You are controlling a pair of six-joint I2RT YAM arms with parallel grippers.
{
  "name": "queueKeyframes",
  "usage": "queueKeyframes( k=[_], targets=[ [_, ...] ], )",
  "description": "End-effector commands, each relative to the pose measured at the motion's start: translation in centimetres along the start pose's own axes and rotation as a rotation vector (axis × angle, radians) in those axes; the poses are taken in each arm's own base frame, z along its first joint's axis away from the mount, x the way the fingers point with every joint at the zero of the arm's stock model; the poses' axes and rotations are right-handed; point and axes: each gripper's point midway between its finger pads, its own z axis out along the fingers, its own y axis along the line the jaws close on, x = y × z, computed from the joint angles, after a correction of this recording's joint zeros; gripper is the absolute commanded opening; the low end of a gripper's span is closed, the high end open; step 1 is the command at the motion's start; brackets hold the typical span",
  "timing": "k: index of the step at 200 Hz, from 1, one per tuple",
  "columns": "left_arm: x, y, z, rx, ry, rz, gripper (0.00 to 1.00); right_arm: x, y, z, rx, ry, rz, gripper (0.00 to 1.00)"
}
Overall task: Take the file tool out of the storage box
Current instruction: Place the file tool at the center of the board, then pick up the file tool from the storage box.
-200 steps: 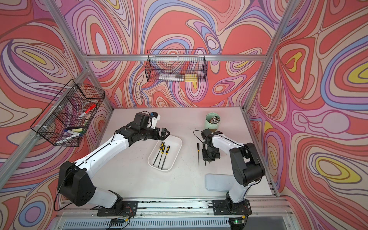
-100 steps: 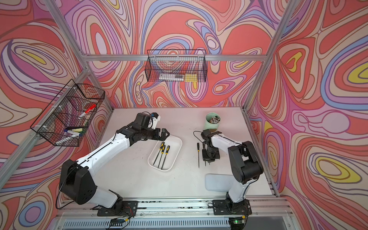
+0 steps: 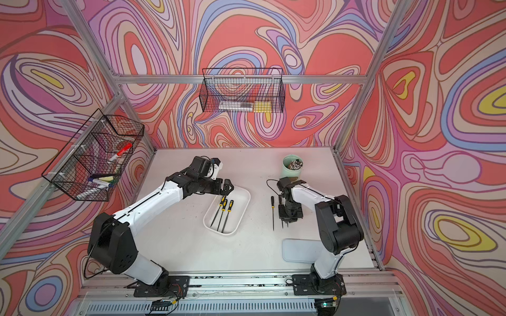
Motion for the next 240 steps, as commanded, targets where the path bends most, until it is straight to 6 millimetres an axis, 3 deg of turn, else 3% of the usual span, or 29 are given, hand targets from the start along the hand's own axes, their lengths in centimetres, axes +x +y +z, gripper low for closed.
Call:
queueKeyframes(
  k=[1, 48, 62, 77, 101, 156, 240],
  targets=[
    [0.3, 0.3, 0.6, -0.043, 0.032, 0.019, 0.97, -2.5, 1.2, -4.0, -0.065, -0.137, -0.028, 0.17],
    [1.5, 1.7, 2.7, -0.16, 0.129, 0.033, 0.89, -5.3, 5.6, -11.9, -0.32, -0.367, -0.134, 0.35],
    [2.0, 1.9, 3.4, -0.18, 0.16, 0.024, 0.84, -5.5, 7.4, -14.0, -0.438, -0.421, -0.163, 0.46],
    [2.3, 2.0, 4.0, -0.209, 0.188, 0.023, 0.79, -5.5, 9.0, -15.6, -0.547, -0.473, -0.18, 0.49],
    [3.0, 1.9, 5.1, -0.255, 0.22, 0.026, 0.76, -5.1, 11.2, -17.5, -0.721, -0.529, -0.21, 0.67],
    [3.8, 1.8, 7.5, -0.297, 0.26, -0.013, 0.68, -3.3, 13.2, -17.8, -0.924, -0.523, -0.242, 0.98],
    [5.6, 1.7, 10.2, -0.302, 0.322, -0.018, 0.46, -2.0, 13.0, -17.5, -0.92, -0.507, -0.268, 0.98]
  ],
)
